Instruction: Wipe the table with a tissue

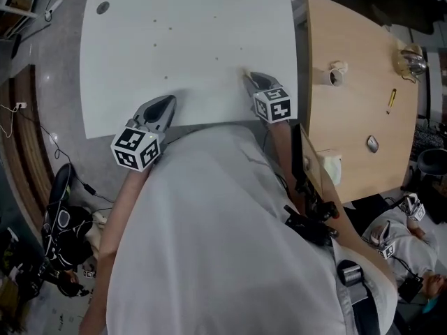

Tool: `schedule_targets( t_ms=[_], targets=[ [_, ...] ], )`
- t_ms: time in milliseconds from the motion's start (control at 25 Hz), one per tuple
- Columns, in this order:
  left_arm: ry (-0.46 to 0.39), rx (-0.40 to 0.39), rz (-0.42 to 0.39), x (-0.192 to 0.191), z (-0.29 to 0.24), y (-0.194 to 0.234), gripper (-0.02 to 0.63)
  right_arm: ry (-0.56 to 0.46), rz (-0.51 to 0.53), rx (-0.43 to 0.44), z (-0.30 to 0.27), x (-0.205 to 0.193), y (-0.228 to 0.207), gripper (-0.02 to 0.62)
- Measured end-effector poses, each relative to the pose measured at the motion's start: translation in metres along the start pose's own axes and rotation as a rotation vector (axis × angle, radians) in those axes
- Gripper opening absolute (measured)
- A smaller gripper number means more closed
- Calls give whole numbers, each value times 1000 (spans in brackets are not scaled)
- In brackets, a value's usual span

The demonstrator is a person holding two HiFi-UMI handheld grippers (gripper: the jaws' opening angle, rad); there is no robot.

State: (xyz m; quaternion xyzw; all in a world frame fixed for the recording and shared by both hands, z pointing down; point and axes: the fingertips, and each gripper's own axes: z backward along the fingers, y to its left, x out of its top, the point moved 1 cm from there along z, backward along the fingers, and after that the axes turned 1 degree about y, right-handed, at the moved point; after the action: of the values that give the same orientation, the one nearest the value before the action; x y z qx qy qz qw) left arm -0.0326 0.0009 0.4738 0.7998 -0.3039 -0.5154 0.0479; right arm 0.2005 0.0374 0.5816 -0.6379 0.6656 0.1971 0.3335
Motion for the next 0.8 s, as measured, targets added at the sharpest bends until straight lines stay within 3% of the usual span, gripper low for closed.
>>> schedule_targets(
  t_ms=[280,600,800],
  targets=[
    [-6,55,44,1,-7,-9,6,20,62,-4,-4,18,-49,60],
    [10,124,74,-11,2,-5,6,4,102,-21,-27,48,-77,60],
    [-2,160,81,-13,7,-5,6,24,233,9,-43,57,-77,60]
  ],
)
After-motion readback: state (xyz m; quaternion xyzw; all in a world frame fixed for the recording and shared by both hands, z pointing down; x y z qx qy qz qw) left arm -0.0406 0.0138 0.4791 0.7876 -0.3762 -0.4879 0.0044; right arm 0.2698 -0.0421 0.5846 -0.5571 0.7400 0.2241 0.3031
